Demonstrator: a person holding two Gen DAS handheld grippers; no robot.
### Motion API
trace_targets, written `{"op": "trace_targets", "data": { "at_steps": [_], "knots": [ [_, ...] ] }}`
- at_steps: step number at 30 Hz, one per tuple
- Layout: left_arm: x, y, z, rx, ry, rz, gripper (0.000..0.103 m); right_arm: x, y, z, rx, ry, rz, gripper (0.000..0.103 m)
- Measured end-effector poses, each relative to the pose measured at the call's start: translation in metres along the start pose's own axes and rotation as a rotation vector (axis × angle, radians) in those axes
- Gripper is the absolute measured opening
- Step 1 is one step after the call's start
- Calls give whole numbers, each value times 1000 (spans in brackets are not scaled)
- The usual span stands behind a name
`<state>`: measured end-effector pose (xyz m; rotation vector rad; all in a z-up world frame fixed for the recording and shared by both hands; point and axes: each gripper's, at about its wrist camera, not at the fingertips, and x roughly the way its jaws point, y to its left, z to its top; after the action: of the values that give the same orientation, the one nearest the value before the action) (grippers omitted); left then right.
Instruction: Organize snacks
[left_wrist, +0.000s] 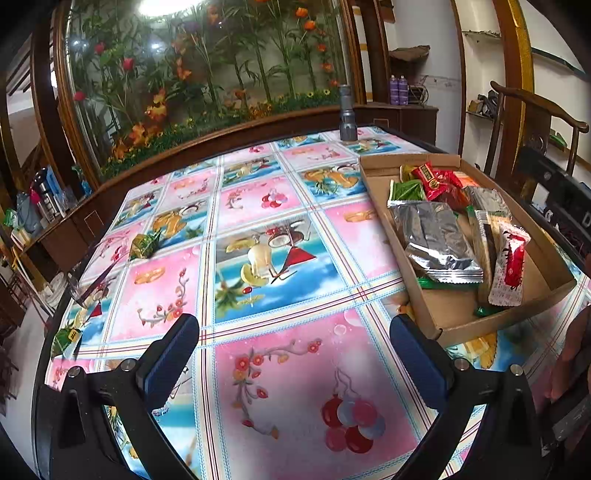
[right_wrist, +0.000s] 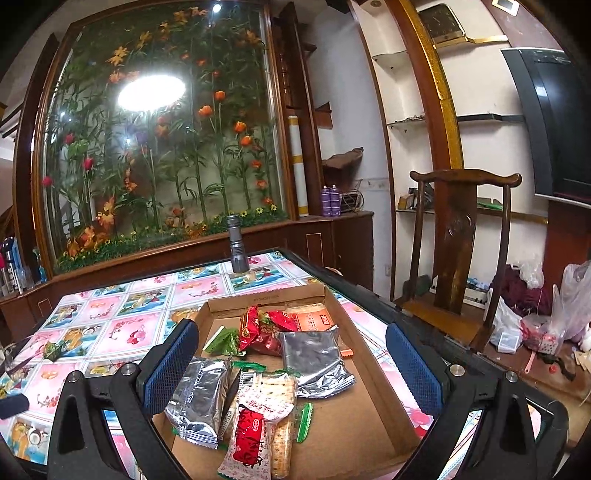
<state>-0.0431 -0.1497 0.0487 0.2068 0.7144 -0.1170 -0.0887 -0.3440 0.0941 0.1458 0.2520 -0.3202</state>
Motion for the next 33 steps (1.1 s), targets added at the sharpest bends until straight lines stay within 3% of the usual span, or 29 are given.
{"op": "trace_targets", "data": {
  "at_steps": [33],
  "knots": [
    [7,4,0,-3,20,28,103,0,-4,0,5,4,0,102]
  ]
}}
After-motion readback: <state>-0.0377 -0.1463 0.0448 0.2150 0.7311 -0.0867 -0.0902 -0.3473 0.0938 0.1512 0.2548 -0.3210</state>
